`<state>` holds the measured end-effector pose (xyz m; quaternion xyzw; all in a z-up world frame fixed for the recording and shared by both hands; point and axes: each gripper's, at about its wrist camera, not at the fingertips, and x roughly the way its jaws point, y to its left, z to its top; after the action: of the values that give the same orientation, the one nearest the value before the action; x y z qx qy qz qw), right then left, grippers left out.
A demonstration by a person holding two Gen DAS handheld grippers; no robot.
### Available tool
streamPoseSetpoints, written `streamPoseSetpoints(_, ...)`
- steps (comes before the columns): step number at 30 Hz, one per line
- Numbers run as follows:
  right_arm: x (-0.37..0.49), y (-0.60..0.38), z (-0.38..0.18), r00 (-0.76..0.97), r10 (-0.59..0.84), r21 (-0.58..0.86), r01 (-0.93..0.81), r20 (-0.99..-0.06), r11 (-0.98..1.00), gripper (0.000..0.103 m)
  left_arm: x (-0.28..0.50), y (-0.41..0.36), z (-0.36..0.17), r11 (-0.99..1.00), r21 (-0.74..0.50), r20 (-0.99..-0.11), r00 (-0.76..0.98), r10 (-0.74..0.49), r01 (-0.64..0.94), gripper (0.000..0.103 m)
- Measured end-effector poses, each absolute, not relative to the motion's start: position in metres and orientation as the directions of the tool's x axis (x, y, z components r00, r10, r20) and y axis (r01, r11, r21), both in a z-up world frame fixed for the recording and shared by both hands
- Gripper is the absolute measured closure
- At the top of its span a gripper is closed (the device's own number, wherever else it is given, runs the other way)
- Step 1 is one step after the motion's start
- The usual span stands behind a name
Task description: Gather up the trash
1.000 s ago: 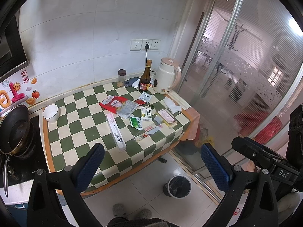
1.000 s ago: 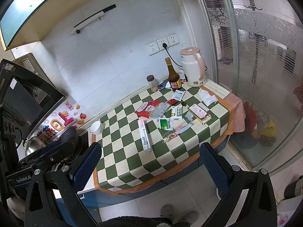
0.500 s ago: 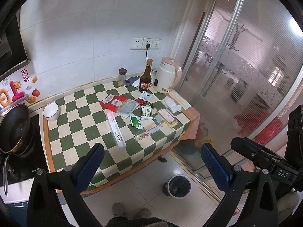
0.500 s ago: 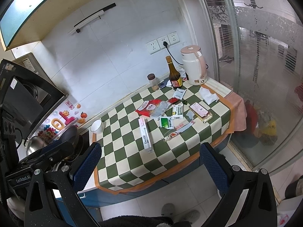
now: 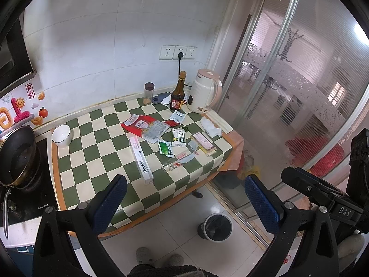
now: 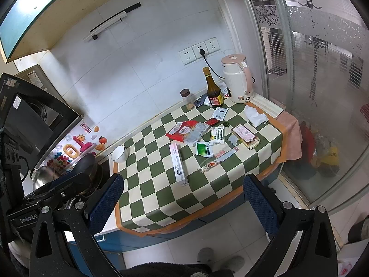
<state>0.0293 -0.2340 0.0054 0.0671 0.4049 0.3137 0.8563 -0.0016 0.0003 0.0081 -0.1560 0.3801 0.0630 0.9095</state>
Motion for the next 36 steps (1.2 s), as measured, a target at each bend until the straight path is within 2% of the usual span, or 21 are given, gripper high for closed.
streamPoseSetpoints(7, 0.033, -0.235, 0.002, 0.483, 0.581, 0.368, -0.468, -0.655, 0.803, 0.0, -0.002, -0.003, 0.004, 0.942, -0.213, -0.716, 0.698, 0.031, -0.26, 0.0)
streamPoseSetpoints(15, 0.087, -0.231, -0.033, 0.521, 0.442, 0.283, -0.358, -0.73, 0.89, 0.0, 0.038, -0.004, -0.053, 0.885, 0.036, -0.747, 0.576, 0.333, -0.464, 0.0)
streamPoseSetpoints(20, 0.154, -0.235, -0.084, 0.51, 0.371, 0.249, -0.293, -0.776, 0.923, 0.0, 0.084, 0.029, -0.097, 0.837, 0.147, -0.776, 0.463, 0.428, -0.528, 0.0)
streamPoseSetpoints(25, 0.227, -0.218, -0.147, 0.444, 0.283, 0.201, -0.224, -0.85, 0.954, 0.0, 0.147, 0.079, -0.167, 0.822, 0.171, -0.871, 0.307, 0.383, -0.543, 0.0)
streamPoseSetpoints(30, 0.301, -0.187, -0.21, 0.375, 0.192, 0.126, -0.194, -0.907, 0.973, 0.0, 0.21, 0.122, -0.269, 0.829, 0.046, -0.974, 0.158, 0.16, -0.558, 0.0)
streamPoseSetpoints(32, 0.331, -0.172, -0.235, 0.342, 0.155, 0.093, -0.192, -0.927, 0.977, 0.0, 0.23, 0.133, -0.306, 0.825, 0.01, -0.991, 0.102, 0.082, -0.565, 0.006)
streamPoseSetpoints(34, 0.359, -0.16, -0.259, 0.299, 0.13, 0.072, -0.199, -0.945, 0.977, 0.0, 0.245, 0.138, -0.334, 0.821, -0.004, -0.998, 0.058, 0.035, -0.57, 0.031)
streamPoseSetpoints(35, 0.373, -0.153, -0.272, 0.281, 0.117, 0.058, -0.21, -0.952, 0.976, 0.0, 0.251, 0.141, -0.347, 0.816, -0.018, -0.999, 0.037, 0.004, -0.578, 0.035)
streamPoseSetpoints(36, 0.383, -0.146, -0.282, 0.268, 0.098, 0.038, -0.218, -0.959, 0.975, 0.0, 0.254, 0.144, -0.353, 0.812, -0.029, -0.999, 0.036, -0.01, -0.583, 0.048)
